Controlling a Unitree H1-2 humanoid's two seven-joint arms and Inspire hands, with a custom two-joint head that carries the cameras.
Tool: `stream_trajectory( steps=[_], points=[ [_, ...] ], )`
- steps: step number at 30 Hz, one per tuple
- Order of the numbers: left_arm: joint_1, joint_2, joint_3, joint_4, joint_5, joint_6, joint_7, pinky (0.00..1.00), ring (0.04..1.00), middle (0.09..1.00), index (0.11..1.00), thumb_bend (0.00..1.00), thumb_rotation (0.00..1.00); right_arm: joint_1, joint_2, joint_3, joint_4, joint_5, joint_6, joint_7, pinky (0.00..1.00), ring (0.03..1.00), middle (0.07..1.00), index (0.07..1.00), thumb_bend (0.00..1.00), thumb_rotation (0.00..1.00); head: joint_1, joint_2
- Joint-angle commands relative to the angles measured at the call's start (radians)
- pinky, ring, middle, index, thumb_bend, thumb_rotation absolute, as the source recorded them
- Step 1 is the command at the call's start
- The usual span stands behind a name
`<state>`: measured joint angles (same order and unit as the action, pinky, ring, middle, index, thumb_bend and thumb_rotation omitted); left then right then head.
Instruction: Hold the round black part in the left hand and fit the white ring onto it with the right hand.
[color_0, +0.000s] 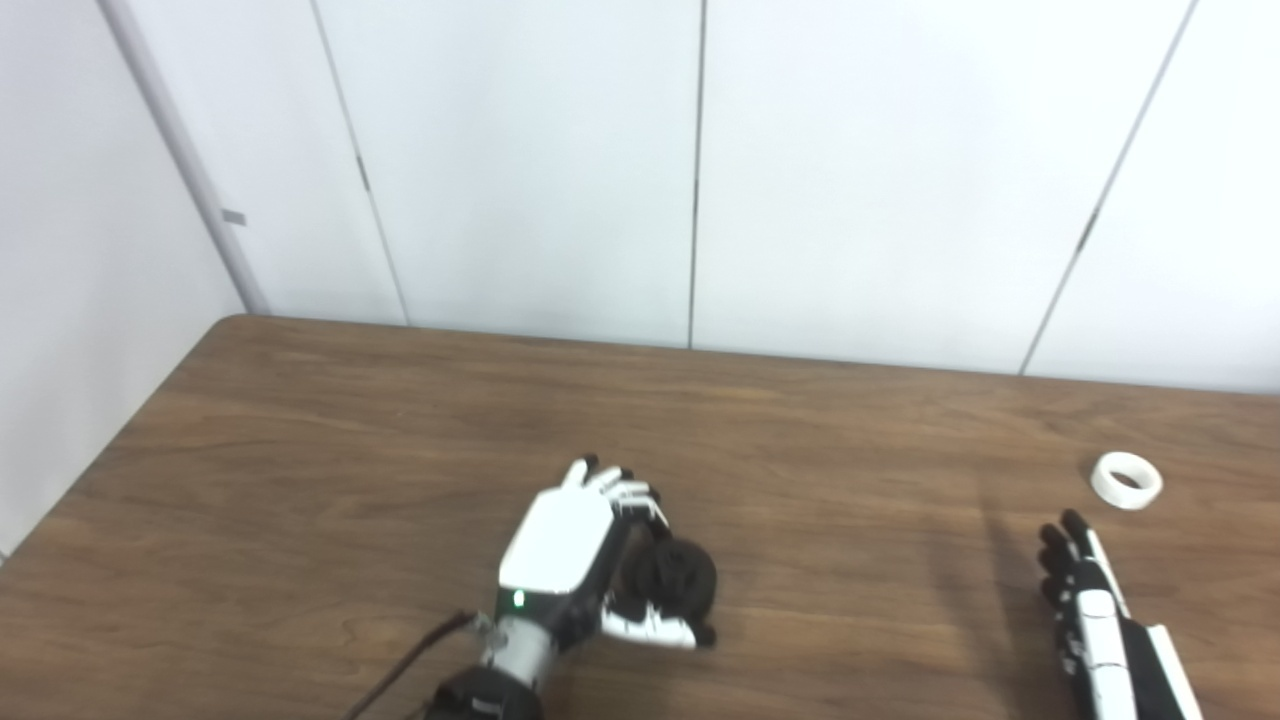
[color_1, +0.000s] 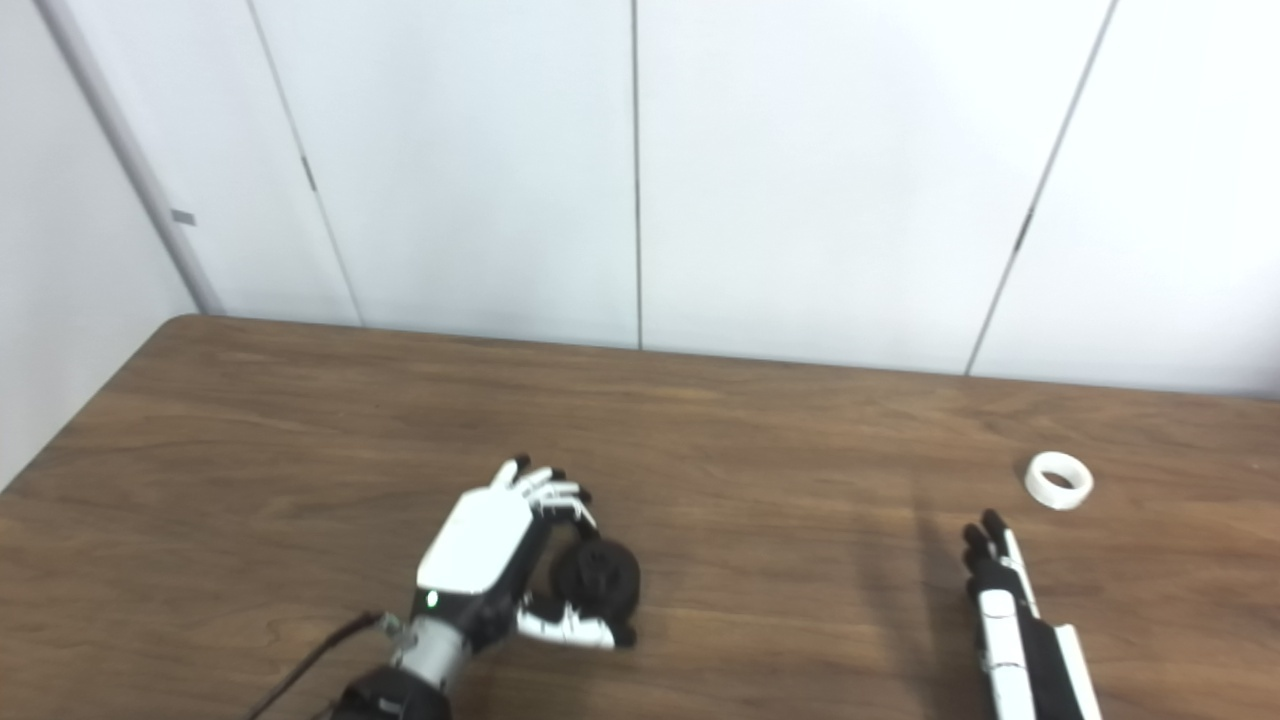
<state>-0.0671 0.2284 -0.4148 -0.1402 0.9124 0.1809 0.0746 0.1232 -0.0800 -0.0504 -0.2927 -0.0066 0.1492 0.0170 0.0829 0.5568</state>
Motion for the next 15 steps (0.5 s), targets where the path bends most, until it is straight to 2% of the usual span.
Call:
stream_trajectory(
  steps=[1,8,15],
  points=[
    [-0.006,-0.006,-0.002,-0.036,0.018,-0.034,0.013,1.0,0.911,0.802,0.483,0.53,0.06,-0.014,0.005,0.004,-0.011,-0.005,-0.058,-0.004,0.99,0.968,0.953,0.977,0.48,1.0,-0.018,0.011],
    [0.044,-0.022,-0.028,-0.031,0.025,-0.089,0.016,1.0,0.917,0.811,0.483,0.52,0.05,-0.014,0.012,0.007,-0.009,-0.021,-0.057,-0.019,0.95,0.942,0.927,0.95,0.53,0.97,-0.077,0.045],
    [0.069,-0.022,-0.039,-0.015,0.047,-0.118,0.014,1.0,0.914,0.813,0.484,0.52,0.06,-0.017,0.015,0.013,-0.04,-0.044,-0.023,-0.027,0.93,0.933,0.925,0.951,0.54,0.99,-0.107,0.085]
  ],
)
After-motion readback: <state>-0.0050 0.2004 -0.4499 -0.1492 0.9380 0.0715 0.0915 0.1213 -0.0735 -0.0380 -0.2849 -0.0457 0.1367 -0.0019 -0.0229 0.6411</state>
